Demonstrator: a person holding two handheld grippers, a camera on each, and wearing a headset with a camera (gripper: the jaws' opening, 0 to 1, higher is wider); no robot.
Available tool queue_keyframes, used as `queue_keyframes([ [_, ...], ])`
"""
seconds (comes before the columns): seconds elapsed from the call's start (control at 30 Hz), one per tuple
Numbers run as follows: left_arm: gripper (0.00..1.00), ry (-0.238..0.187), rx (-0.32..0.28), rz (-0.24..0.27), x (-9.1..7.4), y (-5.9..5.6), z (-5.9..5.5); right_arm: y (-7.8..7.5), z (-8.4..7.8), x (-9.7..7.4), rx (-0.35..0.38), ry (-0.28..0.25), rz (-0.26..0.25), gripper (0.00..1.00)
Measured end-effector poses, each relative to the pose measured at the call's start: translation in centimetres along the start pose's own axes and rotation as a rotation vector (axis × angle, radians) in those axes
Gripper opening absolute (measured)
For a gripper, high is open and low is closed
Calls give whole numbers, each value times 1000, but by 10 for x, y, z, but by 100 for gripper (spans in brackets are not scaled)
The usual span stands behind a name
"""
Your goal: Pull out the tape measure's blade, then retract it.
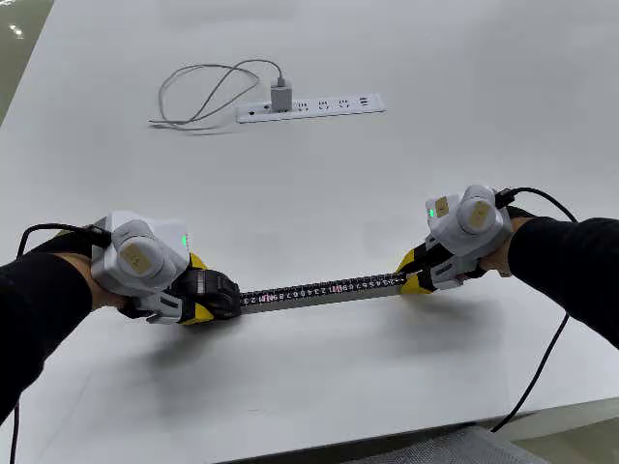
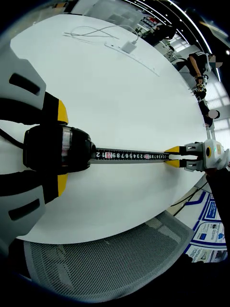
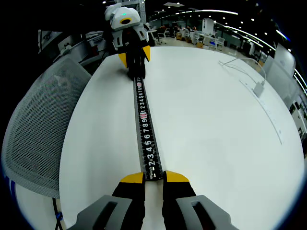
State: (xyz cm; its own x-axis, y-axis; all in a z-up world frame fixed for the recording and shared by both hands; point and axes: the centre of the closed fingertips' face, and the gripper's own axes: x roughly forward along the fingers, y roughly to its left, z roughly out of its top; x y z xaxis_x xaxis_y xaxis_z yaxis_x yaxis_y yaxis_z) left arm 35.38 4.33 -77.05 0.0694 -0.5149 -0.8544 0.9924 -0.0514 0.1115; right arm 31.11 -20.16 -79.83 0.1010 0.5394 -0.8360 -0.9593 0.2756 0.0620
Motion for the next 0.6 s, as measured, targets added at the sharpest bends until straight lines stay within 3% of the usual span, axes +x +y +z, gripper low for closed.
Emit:
queue_keyframes([
  [0.6,32,-21,-8,12,0,2,0,-1,-2,0,-15,3,-7,10],
])
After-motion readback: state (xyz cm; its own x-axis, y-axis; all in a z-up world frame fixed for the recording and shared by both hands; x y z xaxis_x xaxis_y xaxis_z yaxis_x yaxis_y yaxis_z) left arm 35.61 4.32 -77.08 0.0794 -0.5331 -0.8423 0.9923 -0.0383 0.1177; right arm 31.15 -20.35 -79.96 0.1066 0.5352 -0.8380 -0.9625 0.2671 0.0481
